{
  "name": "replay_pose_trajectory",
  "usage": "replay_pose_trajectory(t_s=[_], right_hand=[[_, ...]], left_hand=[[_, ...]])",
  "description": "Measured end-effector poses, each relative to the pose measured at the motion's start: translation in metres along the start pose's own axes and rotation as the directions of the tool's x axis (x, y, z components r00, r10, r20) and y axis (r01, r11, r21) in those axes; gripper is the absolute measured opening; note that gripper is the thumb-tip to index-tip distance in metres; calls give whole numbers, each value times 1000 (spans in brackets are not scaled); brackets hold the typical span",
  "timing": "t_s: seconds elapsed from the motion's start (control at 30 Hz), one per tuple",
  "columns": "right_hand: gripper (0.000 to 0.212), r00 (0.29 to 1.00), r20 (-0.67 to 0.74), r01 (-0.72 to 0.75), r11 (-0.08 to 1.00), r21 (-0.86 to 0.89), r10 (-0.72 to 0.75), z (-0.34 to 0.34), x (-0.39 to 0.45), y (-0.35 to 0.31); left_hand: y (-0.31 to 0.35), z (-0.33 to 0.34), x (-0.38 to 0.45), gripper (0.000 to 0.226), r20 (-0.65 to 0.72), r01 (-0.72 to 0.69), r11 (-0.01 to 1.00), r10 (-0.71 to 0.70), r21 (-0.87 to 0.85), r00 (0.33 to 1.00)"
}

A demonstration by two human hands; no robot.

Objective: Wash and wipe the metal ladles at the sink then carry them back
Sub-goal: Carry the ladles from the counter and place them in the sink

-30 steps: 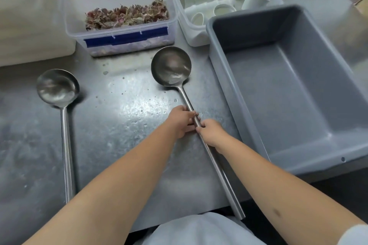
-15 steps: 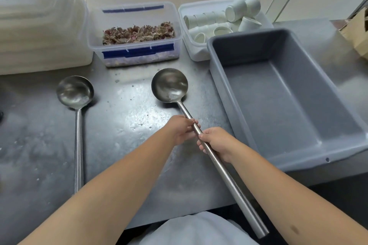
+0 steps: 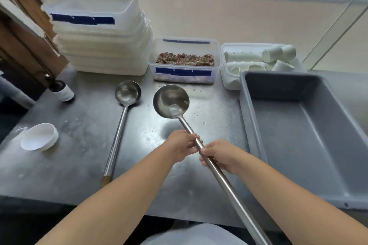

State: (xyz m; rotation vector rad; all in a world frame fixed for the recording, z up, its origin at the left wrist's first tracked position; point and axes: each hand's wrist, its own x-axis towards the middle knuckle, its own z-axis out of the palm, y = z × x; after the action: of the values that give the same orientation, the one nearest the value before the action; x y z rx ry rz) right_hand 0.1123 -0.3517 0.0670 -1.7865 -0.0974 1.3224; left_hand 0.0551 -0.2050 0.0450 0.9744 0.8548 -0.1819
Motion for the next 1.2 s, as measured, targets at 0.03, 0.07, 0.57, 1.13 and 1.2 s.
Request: replay_pose_trajectory(t_s=[0.03, 0.07, 0.57, 1.13, 1.2], right_hand=[[14, 1000, 20, 7, 1000, -25, -7, 1, -1, -2], [14, 999, 40, 18, 999, -49, -16, 4, -4, -5], [13, 952, 307, 96, 955, -281, -6, 50, -39, 9], [17, 795, 570, 270, 719, -640, 210, 239, -94, 49], [16, 767, 593, 319, 657, -683, 244, 270, -104, 63]], left_hand=[[1, -2, -6, 11, -18, -7, 1000, 7, -11, 1000], [0, -5, -13, 11, -40, -16, 1000, 15, -20, 999], [-65, -33, -99, 12, -305, -172, 954, 93, -246, 948], [-202, -152, -257, 25, -647, -451, 755, 47, -476, 761], [-227, -162, -285, 15, -684, -487, 734, 40, -474, 728]])
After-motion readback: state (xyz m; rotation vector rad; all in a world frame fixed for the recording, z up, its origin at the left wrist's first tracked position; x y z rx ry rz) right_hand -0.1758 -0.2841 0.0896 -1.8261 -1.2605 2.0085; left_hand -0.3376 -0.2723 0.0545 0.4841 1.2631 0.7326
